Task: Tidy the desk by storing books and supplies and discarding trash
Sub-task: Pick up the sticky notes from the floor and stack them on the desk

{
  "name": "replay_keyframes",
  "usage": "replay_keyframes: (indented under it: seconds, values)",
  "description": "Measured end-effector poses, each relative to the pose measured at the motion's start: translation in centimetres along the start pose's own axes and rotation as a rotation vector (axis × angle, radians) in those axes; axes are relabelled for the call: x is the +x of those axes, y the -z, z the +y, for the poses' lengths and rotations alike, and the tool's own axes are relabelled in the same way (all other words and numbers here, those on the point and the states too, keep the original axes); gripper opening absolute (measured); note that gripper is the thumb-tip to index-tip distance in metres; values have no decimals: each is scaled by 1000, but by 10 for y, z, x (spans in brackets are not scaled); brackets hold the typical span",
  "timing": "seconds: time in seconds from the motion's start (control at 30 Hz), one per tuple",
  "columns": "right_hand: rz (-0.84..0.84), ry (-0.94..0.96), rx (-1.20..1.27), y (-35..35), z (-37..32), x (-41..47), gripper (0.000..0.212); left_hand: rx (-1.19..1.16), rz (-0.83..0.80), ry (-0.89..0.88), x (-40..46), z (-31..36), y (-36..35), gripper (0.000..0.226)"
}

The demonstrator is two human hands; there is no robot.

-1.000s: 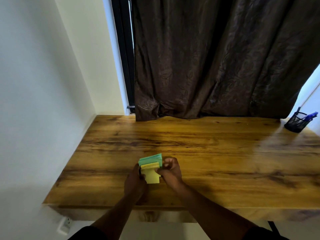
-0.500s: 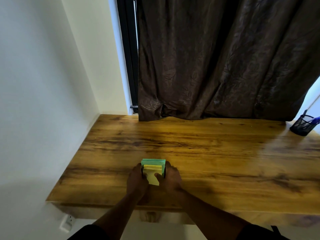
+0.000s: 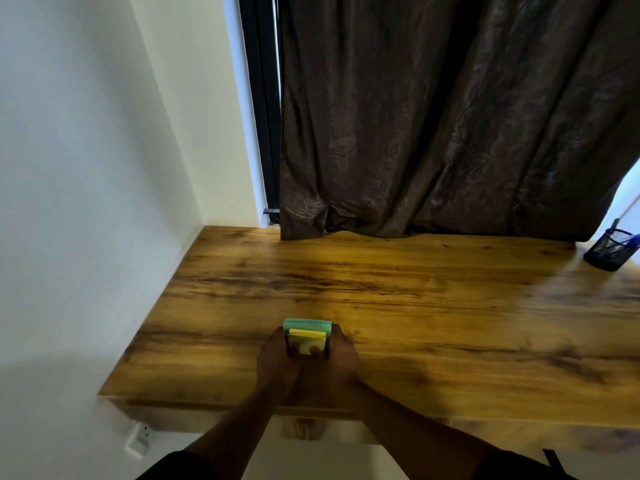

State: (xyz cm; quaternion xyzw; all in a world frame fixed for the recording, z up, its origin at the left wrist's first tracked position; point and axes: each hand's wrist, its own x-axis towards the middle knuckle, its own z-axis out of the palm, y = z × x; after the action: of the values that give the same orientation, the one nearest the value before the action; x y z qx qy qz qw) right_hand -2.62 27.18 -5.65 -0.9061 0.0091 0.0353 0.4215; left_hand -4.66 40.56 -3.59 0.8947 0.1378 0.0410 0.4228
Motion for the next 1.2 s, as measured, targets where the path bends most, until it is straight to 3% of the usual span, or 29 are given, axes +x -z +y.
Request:
replay_keyframes:
  seconds: [0.23,0.43,0.73,0.93,1.2]
  values:
    - [93,-4,43,-2,-2,5,55,-53,4,9,2,4,0,39]
    - [47,-38,-11,-7,-1,1,61,10,-14,42,3,0,-4,34]
    - [76,-29,20,-9,-4,1,64,-30,11,2,-2,1,-8,47]
    - [99,-25,94,-6,-7,3,53,-13,23,33,0,2,-7,44]
    - [45,-29,3,-10,-5,4,63,8,-3,59,2,0,-11,45]
